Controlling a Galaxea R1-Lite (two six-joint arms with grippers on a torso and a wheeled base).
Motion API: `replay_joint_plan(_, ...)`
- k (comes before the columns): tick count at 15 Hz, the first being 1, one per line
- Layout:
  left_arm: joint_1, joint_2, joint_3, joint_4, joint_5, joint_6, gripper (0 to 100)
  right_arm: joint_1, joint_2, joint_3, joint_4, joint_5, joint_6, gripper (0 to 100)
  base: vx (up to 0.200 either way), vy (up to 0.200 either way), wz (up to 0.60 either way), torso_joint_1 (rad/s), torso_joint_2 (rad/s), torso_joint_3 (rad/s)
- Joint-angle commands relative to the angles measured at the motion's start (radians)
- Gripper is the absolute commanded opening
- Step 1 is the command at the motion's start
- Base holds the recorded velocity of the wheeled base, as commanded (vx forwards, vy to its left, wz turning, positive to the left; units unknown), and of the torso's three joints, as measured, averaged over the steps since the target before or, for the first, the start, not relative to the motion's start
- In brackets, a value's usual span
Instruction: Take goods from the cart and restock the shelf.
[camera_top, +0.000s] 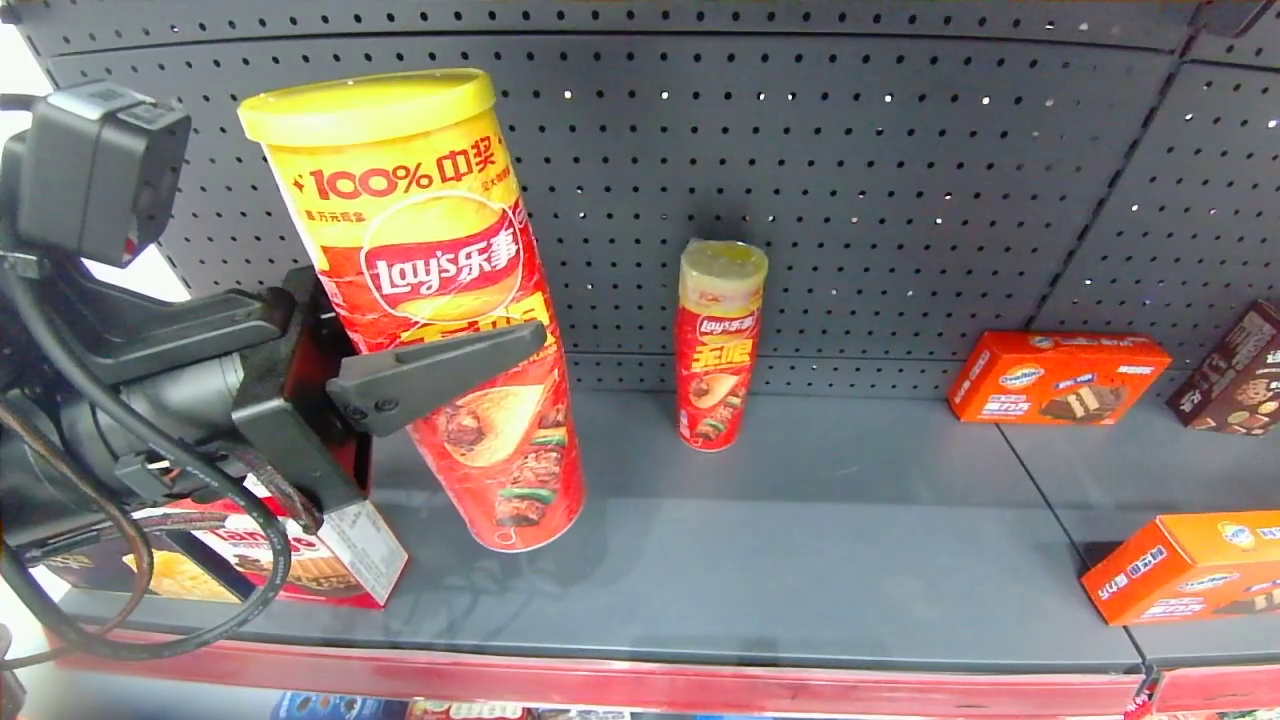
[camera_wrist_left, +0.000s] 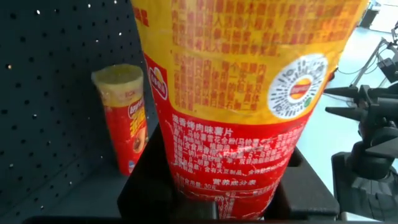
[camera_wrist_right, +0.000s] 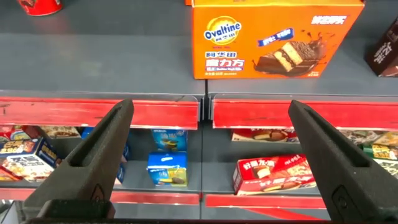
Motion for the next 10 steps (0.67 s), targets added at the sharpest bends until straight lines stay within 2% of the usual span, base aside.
replay_joint_plan(1, -0.002, 0.003, 0.004, -0.001, -0.002, 0.0, 0, 0.0, 0.001, 0.0, 0.0, 0.0, 0.0, 100, 0.0, 0.0, 0.0, 0.0, 0.0, 0.0)
replay_joint_plan(6, 0.003, 0.05, -0.007, -0.034, -0.014, -0.002, 0, 0.002, 0.001, 0.0, 0.0, 0.02, -0.005, 100, 0.0, 0.0, 0.0, 0.0, 0.0, 0.0)
replay_joint_plan(8, 0.005, 0.05, -0.022, -0.042, -0.009, -0.008, 0, 0.011, 0.069, -0.147, 0.006, 0.098, -0.012, 100, 0.0, 0.0, 0.0, 0.0, 0.0, 0.0)
replay_joint_plan(9, 0.002, 0.056, -0.034, -0.044, -0.009, -0.016, 0, 0.017, 0.362, -0.322, 0.063, 0.185, -0.017, 100, 0.0, 0.0, 0.0, 0.0, 0.0, 0.0)
replay_joint_plan(10, 0.003, 0.069, -0.042, -0.044, -0.009, -0.016, 0, 0.026, 0.381, -0.331, 0.056, 0.253, -0.063, 100, 0.0, 0.0, 0.0, 0.0, 0.0, 0.0)
